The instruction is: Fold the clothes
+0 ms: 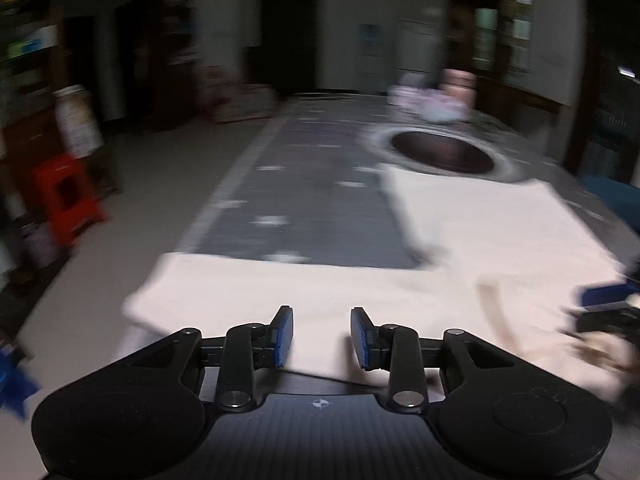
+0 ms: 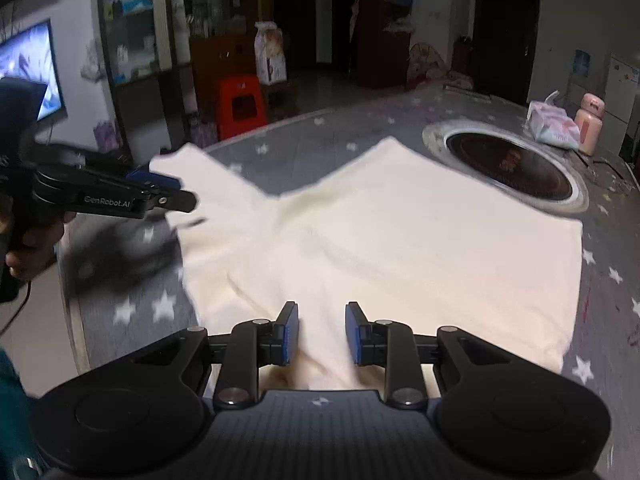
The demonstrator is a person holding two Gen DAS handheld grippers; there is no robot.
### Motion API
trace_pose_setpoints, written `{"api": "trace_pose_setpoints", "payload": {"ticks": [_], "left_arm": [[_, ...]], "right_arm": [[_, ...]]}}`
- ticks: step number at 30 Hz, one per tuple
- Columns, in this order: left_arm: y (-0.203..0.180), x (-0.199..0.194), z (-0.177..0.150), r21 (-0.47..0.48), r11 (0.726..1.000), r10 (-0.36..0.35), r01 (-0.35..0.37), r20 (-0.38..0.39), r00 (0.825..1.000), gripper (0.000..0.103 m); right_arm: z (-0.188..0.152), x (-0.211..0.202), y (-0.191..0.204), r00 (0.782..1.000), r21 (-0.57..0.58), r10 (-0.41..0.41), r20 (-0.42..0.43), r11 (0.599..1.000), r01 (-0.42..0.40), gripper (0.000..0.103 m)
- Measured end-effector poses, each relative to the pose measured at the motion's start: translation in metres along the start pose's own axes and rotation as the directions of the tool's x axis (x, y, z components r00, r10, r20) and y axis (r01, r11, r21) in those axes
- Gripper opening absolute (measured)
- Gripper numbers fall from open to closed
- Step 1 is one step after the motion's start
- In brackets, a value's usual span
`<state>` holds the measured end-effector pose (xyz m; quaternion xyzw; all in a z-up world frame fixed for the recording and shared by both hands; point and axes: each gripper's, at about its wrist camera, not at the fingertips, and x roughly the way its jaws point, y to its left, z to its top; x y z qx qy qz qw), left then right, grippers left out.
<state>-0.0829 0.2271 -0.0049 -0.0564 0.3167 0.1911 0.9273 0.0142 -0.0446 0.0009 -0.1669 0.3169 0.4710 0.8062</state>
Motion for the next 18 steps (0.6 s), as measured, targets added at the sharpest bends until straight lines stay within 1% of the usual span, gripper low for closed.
{"api": "trace_pose_setpoints", "payload": {"ticks": [2,3,5,7,8,9,10,13,14,15,16,17,18], "left_arm": [[0.019,0.005,0.002,-0.057,0.995,0.077,-0.077,-0.003,0.997,0.037],[0.028,0.008,0.003,-0.087,0.990,0.113,-0.113,-0.006,0.994,0.041],[0.043,0.013,0.004,-0.136,0.976,0.170,-0.170,-0.017,0.985,0.046],[0.057,0.020,0.005,-0.175,0.959,0.223,-0.225,-0.030,0.974,0.053],[0.062,0.023,0.005,-0.188,0.952,0.240,-0.243,-0.038,0.970,0.053],[0.066,0.026,0.004,-0.201,0.945,0.252,-0.256,-0.047,0.967,0.054],[0.069,0.027,0.004,-0.213,0.943,0.250,-0.254,-0.049,0.967,0.054],[0.076,0.027,0.003,-0.246,0.943,0.219,-0.224,-0.046,0.975,0.052],[0.078,0.027,0.002,-0.257,0.943,0.209,-0.213,-0.045,0.977,0.048],[0.081,0.028,0.002,-0.268,0.942,0.199,-0.203,-0.044,0.979,0.034],[0.083,0.028,0.002,-0.279,0.941,0.188,-0.193,-0.042,0.981,0.023],[0.085,0.028,0.001,-0.289,0.940,0.178,-0.182,-0.041,0.983,0.017],[0.086,0.028,0.002,-0.293,0.939,0.174,-0.177,-0.036,0.984,0.007]], "right_arm": [[0.000,0.009,0.000,0.999,0.012,0.027,-0.031,1.000,-0.027,0.025],[-0.002,0.013,0.002,0.999,0.009,0.029,-0.045,1.000,-0.028,0.026],[-0.001,0.010,0.003,0.999,0.008,0.025,-0.037,1.000,-0.025,0.026],[0.000,0.007,0.005,0.999,0.007,0.021,-0.026,1.000,-0.021,0.026],[0.001,0.005,0.005,1.000,0.007,0.019,-0.020,1.000,-0.019,0.026],[0.002,0.002,0.005,1.000,0.004,0.016,-0.014,1.000,-0.016,0.026],[0.002,0.001,0.005,1.000,0.003,0.015,-0.011,1.000,-0.015,0.026],[0.005,-0.005,0.006,1.000,0.011,0.011,0.006,1.000,-0.011,0.026],[0.005,-0.006,0.006,1.000,0.014,0.009,0.011,1.000,-0.009,0.026],[0.005,-0.007,0.006,1.000,0.018,0.006,0.015,1.000,-0.007,0.026],[0.005,-0.009,0.006,1.000,0.022,0.004,0.019,1.000,-0.005,0.026],[0.005,-0.010,0.006,1.000,0.027,0.002,0.023,1.000,-0.002,0.026],[0.005,-0.012,0.006,1.000,0.030,-0.001,0.027,1.000,0.000,0.026]]}}
